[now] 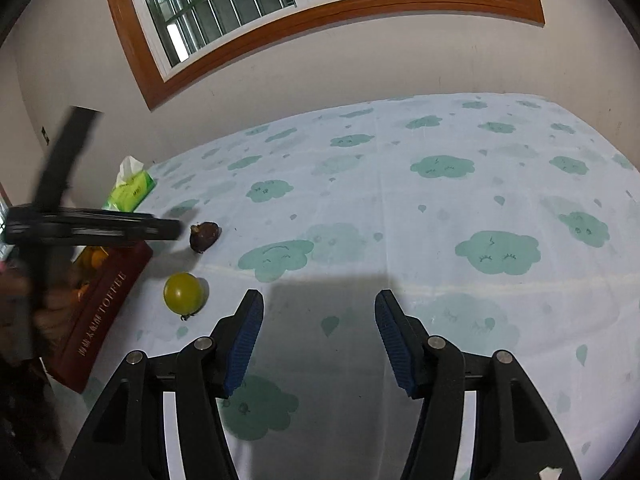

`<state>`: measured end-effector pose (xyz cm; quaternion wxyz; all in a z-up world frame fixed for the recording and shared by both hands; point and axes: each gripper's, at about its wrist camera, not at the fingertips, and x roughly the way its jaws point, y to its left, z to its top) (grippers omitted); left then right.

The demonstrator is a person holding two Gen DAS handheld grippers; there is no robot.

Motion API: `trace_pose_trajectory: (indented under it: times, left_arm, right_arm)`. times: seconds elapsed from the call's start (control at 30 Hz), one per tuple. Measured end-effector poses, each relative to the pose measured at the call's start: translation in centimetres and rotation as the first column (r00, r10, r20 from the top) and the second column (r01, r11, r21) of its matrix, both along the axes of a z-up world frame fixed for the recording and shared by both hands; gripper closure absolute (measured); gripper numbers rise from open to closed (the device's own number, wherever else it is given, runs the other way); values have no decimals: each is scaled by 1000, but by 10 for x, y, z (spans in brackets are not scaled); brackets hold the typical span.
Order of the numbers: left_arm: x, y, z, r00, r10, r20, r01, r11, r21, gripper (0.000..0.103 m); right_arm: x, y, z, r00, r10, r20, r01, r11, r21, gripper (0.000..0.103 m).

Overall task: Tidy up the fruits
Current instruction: 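Move the left gripper to the dark brown fruit and close on it, then carry the dark brown fruit toward the tray while the right gripper grasps the yellow-green tomato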

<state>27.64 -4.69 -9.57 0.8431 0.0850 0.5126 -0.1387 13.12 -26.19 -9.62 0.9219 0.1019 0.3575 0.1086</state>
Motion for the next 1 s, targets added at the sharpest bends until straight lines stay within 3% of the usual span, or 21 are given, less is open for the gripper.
trace_pose_trajectory:
  times: [0.13, 0.17, 0.2, 0.27, 0.37, 0.57, 0.7, 0.77, 0.9, 1.0]
  left_arm:
    - [16, -9, -23, 997, -5, -77, 5, 1000, -4, 39]
    - [14, -12, -22, 999, -5, -45, 5, 1000, 5, 48]
    - [12, -15, -21, 999, -16, -37, 15, 1000, -7, 67]
    - [10, -18, -19, 999, -5, -38, 5, 1000, 5, 68]
    - [-1, -12, -11, 999, 36, -41, -39, 997, -70, 68]
    - [-59, 21, 34, 994, 105, 25, -100, 982, -158, 68]
    - [-93, 43, 54, 990, 121, 65, -111, 983, -146, 68]
    - [-112, 55, 61, 987, 127, 103, -114, 986, -122, 68]
    - [-140, 77, 67, 978, 152, 141, -139, 986, -97, 68]
    - [-154, 95, 69, 971, 181, 153, -167, 981, -101, 68]
  right_arm:
    - [2, 0, -1, 1000, 17, -8, -16, 1000, 14, 47]
    - [2, 0, -1, 1000, 21, -11, -21, 1000, 15, 47]
    - [2, 1, -1, 1000, 22, -13, -22, 1000, 13, 47]
    - [3, 2, -2, 999, 30, -16, -30, 999, 13, 47]
    - [5, 3, -3, 999, 28, -32, -28, 1000, 9, 47]
    - [10, 0, -8, 998, 21, -63, -20, 1000, 20, 47]
    - [7, 14, -4, 998, 52, -39, -53, 998, -44, 47]
    - [0, 33, 2, 992, 128, 2, -128, 989, -81, 47]
    - [-4, 65, 9, 972, 233, 15, -233, 972, -2, 47]
    - [3, 88, 9, 966, 257, 6, -257, 966, -38, 47]
